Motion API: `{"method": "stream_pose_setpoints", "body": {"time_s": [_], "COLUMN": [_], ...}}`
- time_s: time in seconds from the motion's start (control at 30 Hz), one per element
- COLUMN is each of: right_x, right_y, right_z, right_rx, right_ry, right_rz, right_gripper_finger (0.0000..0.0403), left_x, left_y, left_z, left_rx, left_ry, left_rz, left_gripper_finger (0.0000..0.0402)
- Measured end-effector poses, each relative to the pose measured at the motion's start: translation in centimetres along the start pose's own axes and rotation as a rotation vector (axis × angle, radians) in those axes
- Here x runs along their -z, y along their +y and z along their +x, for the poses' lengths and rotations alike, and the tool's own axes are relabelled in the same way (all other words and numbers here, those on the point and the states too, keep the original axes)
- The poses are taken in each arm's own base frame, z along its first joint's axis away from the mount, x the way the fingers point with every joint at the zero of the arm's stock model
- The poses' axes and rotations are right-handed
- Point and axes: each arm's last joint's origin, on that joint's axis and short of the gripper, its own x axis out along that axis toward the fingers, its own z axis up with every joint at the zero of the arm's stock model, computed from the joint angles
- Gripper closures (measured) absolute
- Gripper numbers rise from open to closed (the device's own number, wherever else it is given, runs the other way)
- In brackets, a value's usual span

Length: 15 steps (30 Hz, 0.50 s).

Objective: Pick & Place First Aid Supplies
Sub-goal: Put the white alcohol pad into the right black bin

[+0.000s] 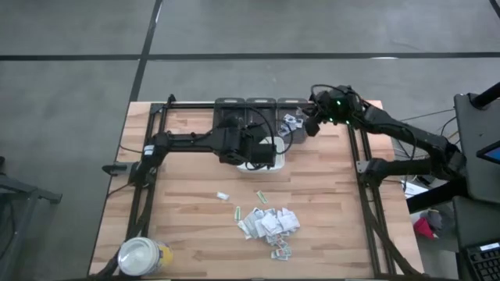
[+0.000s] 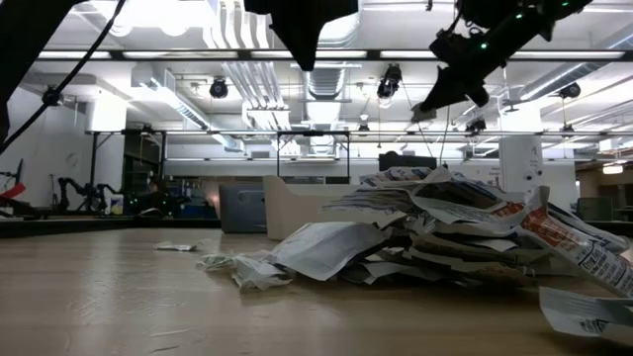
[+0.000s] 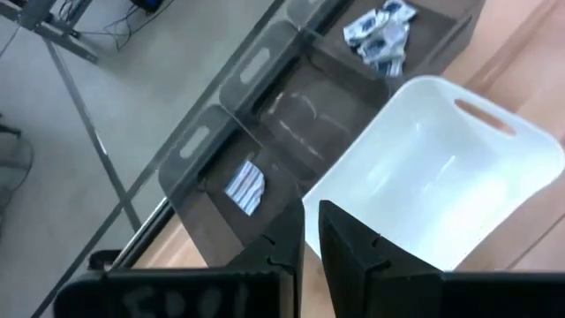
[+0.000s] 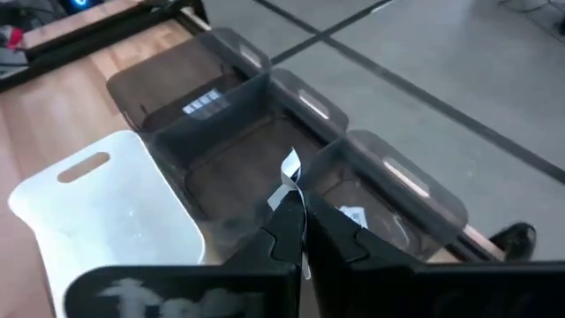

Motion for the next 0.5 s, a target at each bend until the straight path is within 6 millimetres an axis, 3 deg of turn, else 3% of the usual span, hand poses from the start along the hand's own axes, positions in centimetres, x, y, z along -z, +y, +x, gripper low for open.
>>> {"method": "stream_pose_setpoints", "body": {"time_s": [0.3, 0.5], "right_x": [-2.8, -3.1], "right_y": [-1.3, -3.0], "right_z": [5.0, 8.5], "right_rx": [0.011, 0.029], "right_ry": [0.206, 0.381], "right_rz": [-0.108, -0.134], "right_gripper_finger": [0.0395, 0.0394], "left_x": [1.9, 3.2], "left_y": [-1.3, -1.1], "left_z": [0.9, 1.0], "left_rx": [-0.012, 0.076], "left_ry": [0.038, -0.011], "left_rz": [-0.016, -0.064], "left_gripper_finger": [0.0362, 0.0362]}}
